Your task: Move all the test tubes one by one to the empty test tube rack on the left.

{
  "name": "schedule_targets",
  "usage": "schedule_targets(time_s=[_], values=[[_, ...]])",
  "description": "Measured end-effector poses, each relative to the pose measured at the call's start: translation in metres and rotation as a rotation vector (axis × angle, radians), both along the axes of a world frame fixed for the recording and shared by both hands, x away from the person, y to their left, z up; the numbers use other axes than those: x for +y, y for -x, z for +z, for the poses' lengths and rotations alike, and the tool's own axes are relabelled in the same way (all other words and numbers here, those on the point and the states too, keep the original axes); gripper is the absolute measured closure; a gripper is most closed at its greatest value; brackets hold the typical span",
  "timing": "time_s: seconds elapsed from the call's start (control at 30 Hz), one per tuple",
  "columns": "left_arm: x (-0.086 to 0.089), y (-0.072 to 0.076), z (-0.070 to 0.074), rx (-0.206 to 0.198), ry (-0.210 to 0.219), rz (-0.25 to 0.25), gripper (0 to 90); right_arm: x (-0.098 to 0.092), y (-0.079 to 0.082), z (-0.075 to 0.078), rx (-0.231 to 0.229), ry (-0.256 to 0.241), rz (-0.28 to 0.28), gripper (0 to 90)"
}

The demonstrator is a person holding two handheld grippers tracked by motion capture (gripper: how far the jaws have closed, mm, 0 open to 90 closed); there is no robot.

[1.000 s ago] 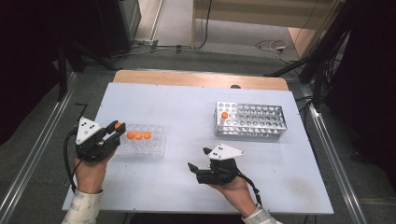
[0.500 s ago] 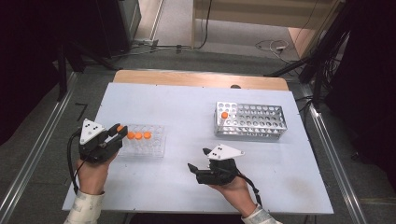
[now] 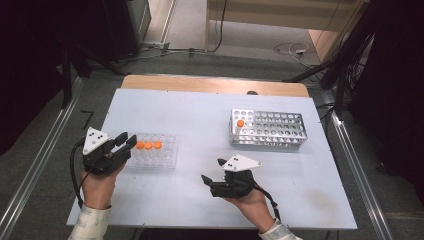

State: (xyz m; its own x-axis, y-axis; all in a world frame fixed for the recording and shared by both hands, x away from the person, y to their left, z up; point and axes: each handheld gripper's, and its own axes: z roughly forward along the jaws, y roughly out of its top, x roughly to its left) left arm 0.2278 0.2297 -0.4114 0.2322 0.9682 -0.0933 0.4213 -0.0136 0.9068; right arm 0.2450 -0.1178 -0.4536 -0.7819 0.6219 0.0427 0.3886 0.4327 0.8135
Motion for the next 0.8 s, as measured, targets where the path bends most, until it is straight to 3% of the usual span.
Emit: schedule_targets(time_s=[0.37, 0.63, 0.8], values=[[-0.003, 0.003, 0.004, -0.012, 0.013, -0.020, 56.4, -0.002, -0.001, 0.001, -0.005, -0.006, -0.007, 25.3], [-0.005, 0.002, 0.006, 0.006, 0.042, -0.037, 34.2, -0.007, -0.005, 0.003, -0.016, -0.004, -0.032, 25.6], [-0.010, 0.002, 0.007, 0.000, 0.037, -0.043, 25.5, -0.011, -0.009, 0.004, -0.018, -0.008, -0.066, 25.9]])
